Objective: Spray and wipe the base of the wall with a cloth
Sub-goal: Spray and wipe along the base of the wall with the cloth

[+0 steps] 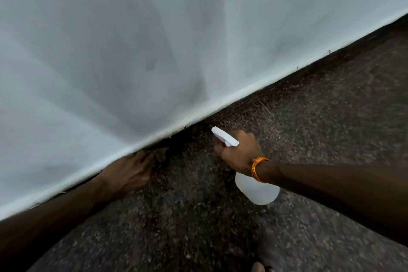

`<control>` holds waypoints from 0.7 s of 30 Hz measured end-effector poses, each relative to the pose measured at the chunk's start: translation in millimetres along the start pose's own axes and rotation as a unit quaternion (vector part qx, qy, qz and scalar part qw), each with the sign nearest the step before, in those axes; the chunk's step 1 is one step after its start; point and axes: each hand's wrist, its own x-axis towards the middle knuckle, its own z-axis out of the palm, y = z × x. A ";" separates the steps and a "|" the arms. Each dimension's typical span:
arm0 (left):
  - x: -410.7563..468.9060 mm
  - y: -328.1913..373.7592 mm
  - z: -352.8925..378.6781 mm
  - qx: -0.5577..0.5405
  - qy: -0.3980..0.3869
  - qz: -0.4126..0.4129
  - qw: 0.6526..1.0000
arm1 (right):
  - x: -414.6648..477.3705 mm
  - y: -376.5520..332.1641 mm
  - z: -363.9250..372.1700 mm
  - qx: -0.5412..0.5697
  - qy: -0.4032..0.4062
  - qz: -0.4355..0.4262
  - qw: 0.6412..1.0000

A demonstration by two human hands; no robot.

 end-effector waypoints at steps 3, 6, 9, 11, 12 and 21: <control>26.7 0.2 -39.1 0.034 0.150 0.036 0.988 | 0.5 6.5 3.8 0.067 0.012 0.053 0.996; 65.8 2.7 -54.7 0.125 0.198 0.092 0.968 | -1.6 11.3 1.6 0.121 0.010 0.121 0.985; 95.8 18.6 -78.1 0.102 0.189 0.079 0.973 | -2.6 17.7 -4.6 0.174 0.021 0.160 0.971; 103.6 22.0 -81.3 0.073 0.177 0.060 0.980 | -1.4 23.7 -8.7 0.202 0.026 0.168 0.965; 105.2 21.4 -80.4 0.080 0.178 0.057 0.979 | -0.9 26.4 -12.0 0.198 0.025 0.160 0.967; 185.8 37.9 -126.0 0.080 0.191 0.082 0.975 | -12.1 39.9 -52.6 0.121 0.053 0.133 0.982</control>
